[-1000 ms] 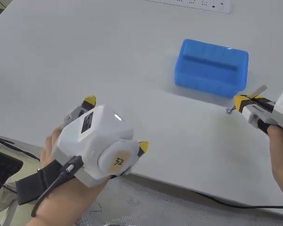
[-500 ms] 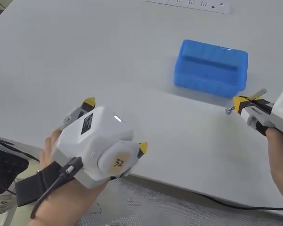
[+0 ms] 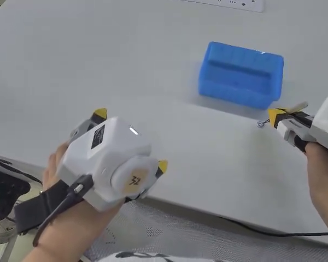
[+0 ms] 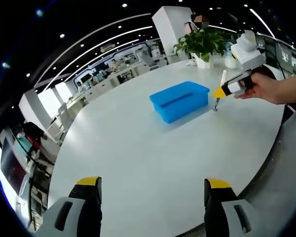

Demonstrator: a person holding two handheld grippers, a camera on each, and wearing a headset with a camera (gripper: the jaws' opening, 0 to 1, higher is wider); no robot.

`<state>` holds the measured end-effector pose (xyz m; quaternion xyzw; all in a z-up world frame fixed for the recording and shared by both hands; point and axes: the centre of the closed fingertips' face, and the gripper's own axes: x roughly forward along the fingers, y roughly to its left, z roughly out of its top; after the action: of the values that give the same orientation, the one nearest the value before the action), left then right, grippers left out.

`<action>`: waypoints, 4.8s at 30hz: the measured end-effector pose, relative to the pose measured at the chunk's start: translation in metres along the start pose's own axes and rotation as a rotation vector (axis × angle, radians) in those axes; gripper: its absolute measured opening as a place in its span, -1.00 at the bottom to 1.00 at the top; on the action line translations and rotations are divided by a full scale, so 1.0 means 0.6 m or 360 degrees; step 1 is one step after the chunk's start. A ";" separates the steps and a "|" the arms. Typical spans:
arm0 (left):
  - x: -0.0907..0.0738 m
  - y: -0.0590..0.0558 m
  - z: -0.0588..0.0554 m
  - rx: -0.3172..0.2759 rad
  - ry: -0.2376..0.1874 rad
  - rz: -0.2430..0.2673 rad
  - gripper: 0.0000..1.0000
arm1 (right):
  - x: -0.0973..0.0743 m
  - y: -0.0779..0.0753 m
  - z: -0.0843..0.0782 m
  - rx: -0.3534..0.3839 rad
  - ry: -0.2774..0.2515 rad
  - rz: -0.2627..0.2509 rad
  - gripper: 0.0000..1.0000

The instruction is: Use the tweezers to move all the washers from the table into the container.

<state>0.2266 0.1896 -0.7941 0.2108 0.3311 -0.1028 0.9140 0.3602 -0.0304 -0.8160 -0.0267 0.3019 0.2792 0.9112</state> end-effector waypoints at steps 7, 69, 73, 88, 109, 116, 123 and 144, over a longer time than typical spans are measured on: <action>0.000 0.000 0.000 0.0001 0.0003 -0.0002 0.74 | 0.008 -0.008 -0.003 0.0035 0.0006 0.0021 -0.96; 0.003 -0.004 -0.008 0.0030 0.0051 -0.0015 0.74 | -0.025 -0.003 -0.033 -0.0088 0.0268 0.0076 -0.96; 0.004 -0.005 -0.008 0.0033 0.0056 -0.0014 0.74 | -0.027 -0.002 -0.029 -0.0077 0.0182 0.0062 -0.96; 0.004 -0.009 -0.008 0.0034 0.0060 -0.0030 0.75 | -0.023 0.016 -0.007 -0.0010 0.0042 0.0078 -0.92; 0.005 -0.008 -0.012 0.0034 0.0074 -0.0029 0.75 | 0.017 -0.018 0.000 0.0114 -0.0065 -0.0039 -0.92; 0.005 -0.008 -0.012 0.0038 0.0078 -0.0027 0.75 | 0.018 -0.021 0.002 0.0156 -0.0079 -0.0038 -0.91; 0.006 -0.009 -0.013 0.0038 0.0083 -0.0026 0.75 | 0.018 -0.015 -0.004 0.0111 -0.0064 -0.0049 -0.91; 0.003 -0.008 -0.007 0.0031 0.0052 -0.0028 0.74 | 0.007 0.013 -0.007 -0.0230 0.0077 -0.0035 -0.95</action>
<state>0.2239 0.1871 -0.7998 0.2184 0.3468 -0.1106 0.9054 0.3568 -0.0227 -0.8208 -0.1024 0.3025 0.2893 0.9024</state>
